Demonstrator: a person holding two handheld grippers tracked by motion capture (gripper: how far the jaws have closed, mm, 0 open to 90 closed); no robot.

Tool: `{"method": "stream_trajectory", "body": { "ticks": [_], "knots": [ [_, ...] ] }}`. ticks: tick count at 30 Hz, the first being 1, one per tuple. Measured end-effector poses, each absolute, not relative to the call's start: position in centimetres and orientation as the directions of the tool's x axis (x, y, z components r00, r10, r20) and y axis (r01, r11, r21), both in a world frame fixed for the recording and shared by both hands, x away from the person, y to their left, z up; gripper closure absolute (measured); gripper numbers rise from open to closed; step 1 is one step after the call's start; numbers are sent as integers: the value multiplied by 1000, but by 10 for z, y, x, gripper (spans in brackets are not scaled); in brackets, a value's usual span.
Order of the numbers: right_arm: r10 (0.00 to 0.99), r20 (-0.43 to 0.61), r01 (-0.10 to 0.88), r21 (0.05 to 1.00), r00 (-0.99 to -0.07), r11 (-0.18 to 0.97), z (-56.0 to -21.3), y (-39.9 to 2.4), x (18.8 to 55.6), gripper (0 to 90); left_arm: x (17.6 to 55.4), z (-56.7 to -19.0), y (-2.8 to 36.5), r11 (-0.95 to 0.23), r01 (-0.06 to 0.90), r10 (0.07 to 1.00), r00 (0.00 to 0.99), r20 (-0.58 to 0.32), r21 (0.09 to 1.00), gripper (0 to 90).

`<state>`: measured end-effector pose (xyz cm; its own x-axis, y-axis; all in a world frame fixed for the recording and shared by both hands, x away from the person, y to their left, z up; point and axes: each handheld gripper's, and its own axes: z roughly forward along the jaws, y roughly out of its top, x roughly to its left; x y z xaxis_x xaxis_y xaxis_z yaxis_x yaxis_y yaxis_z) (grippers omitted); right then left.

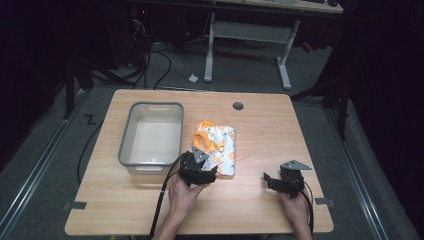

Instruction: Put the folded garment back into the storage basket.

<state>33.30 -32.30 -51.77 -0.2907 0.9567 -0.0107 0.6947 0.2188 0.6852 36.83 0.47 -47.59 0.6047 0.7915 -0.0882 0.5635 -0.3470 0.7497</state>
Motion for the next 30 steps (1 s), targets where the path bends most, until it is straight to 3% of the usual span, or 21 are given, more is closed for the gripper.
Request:
{"method": "stream_trajectory", "body": {
  "ticks": [9,30],
  "knots": [
    [956,-12,694,685,-293,221,-518,-323,333,247,386,-475,-4,-382,578,799,598,-56,721,245],
    [955,-11,693,686,-296,222,-518,-323,333,247,418,-488,-17,-373,650,829,554,-77,662,240]
  ]
}}
